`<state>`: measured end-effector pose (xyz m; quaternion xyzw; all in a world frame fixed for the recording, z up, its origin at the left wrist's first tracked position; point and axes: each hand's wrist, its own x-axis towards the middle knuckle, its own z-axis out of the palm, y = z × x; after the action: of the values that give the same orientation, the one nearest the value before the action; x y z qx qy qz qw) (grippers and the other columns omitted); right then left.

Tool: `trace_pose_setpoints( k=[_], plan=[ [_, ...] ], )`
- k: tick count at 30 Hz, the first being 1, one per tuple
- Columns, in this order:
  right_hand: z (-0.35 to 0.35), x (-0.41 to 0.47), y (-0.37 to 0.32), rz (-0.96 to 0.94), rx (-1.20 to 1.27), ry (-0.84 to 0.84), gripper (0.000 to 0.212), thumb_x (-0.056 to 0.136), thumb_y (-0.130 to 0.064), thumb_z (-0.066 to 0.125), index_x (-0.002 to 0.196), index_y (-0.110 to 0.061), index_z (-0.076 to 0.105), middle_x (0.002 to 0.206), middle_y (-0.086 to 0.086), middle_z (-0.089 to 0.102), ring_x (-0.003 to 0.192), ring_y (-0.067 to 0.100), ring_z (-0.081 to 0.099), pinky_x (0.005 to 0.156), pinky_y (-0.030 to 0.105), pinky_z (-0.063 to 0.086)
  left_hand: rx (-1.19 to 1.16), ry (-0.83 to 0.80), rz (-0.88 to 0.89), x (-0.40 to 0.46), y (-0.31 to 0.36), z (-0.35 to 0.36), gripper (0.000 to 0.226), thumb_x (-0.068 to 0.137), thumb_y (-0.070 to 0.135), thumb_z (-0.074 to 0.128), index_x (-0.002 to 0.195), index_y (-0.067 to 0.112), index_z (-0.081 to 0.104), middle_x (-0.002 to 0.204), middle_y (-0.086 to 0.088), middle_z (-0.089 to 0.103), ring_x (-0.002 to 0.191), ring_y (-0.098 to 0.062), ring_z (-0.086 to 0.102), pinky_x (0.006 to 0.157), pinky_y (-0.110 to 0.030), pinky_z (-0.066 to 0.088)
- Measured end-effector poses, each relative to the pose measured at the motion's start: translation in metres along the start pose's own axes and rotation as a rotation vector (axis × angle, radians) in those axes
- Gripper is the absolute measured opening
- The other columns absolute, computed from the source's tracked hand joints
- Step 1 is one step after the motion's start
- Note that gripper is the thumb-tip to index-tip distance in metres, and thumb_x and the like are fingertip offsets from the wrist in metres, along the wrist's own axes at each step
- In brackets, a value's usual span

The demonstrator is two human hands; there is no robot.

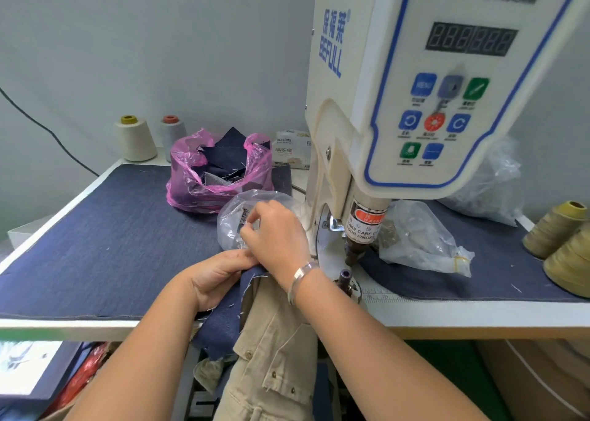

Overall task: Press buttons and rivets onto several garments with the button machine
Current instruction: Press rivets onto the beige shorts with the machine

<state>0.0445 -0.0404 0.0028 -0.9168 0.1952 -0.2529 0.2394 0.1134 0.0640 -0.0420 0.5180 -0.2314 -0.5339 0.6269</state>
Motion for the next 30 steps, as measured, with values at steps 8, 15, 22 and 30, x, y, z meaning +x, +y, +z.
trace_pose_setpoints(
  k=[8, 15, 22, 30],
  plan=[
    [-0.085, -0.116, 0.04, 0.23, 0.507, -0.02, 0.016, 0.076, -0.015, 0.07, 0.067, -0.028, 0.067, 0.063, -0.003, 0.062, 0.056, 0.002, 0.053, 0.056, 0.012, 0.041, 0.0, -0.002, -0.06, 0.001, -0.001, -0.005, 0.023, 0.079, 0.023, 0.065, 0.096, 0.012, 0.077, 0.099, -0.013, 0.072, 0.088, -0.022, 0.07, 0.079, -0.032, 0.057],
    [-0.098, -0.116, 0.079, 0.515, 0.702, -0.004, 0.017, 0.084, -0.016, 0.067, 0.074, -0.03, 0.066, 0.056, -0.01, 0.053, 0.046, 0.004, 0.042, 0.046, 0.017, 0.034, -0.007, 0.027, -0.051, -0.001, -0.001, -0.001, 0.018, 0.08, 0.019, 0.066, 0.093, 0.015, 0.078, 0.095, -0.009, 0.074, 0.085, -0.019, 0.072, 0.072, -0.027, 0.057],
    [-0.087, -0.111, 0.088, 0.547, 1.071, -0.021, 0.016, 0.087, -0.013, 0.063, 0.078, -0.023, 0.071, 0.055, 0.002, 0.047, 0.042, 0.01, 0.032, 0.038, 0.017, 0.026, -0.003, 0.074, -0.056, -0.002, -0.001, 0.0, 0.022, 0.079, 0.021, 0.062, 0.091, 0.013, 0.078, 0.094, -0.011, 0.074, 0.083, -0.02, 0.072, 0.069, -0.028, 0.057],
    [-0.082, -0.111, 0.09, 0.462, 0.945, 0.011, 0.017, 0.087, -0.015, 0.065, 0.079, -0.026, 0.075, 0.051, -0.007, 0.052, 0.043, 0.004, 0.038, 0.042, 0.014, 0.032, -0.001, 0.078, -0.048, -0.001, -0.001, 0.0, 0.022, 0.08, 0.02, 0.06, 0.09, 0.013, 0.078, 0.093, -0.011, 0.074, 0.082, -0.019, 0.072, 0.068, -0.027, 0.057]
  ],
)
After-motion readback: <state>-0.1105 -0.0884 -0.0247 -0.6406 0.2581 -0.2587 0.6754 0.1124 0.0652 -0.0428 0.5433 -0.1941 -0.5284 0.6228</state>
